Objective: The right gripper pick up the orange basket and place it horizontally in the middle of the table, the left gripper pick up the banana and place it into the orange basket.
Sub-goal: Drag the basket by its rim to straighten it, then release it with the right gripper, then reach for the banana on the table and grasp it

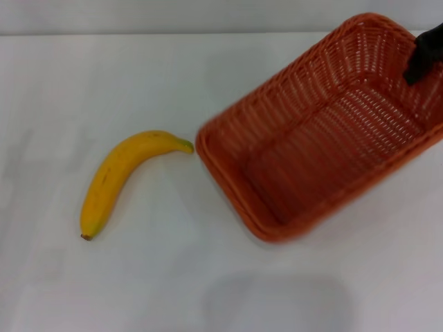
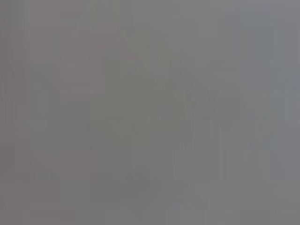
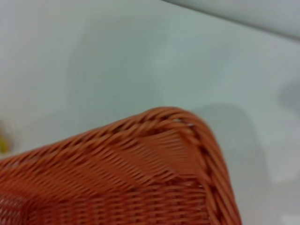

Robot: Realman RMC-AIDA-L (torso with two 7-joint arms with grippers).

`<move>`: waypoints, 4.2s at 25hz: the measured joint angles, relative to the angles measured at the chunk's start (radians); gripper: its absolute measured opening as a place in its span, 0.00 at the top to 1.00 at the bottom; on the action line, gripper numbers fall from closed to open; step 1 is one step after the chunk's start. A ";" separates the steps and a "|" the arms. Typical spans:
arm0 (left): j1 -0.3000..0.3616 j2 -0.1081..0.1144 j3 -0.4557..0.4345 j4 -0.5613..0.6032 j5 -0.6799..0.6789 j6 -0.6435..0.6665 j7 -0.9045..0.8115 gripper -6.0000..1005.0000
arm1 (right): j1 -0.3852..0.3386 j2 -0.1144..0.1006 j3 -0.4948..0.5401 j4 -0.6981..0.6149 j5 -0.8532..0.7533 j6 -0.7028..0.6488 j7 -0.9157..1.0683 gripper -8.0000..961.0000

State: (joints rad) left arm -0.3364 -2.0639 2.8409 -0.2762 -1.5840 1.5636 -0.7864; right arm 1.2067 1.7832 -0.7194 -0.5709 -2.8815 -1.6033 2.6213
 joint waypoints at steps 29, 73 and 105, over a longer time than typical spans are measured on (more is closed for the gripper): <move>-0.073 0.116 0.000 0.040 0.070 -0.066 0.010 0.12 | -0.472 0.223 0.173 -0.410 0.269 -0.034 0.147 0.76; -0.529 0.262 0.008 -0.715 1.486 0.319 -0.989 0.12 | -0.781 0.186 0.188 -0.312 1.301 0.197 -0.914 0.18; -0.868 0.094 0.006 -0.155 2.223 -0.204 -1.393 0.12 | -0.846 0.214 0.189 -0.293 1.458 0.133 -1.112 0.18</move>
State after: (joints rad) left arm -1.2044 -1.9697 2.8471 -0.4310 0.6393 1.3594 -2.1799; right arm 0.3607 1.9970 -0.5308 -0.8636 -1.4233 -1.4700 1.5092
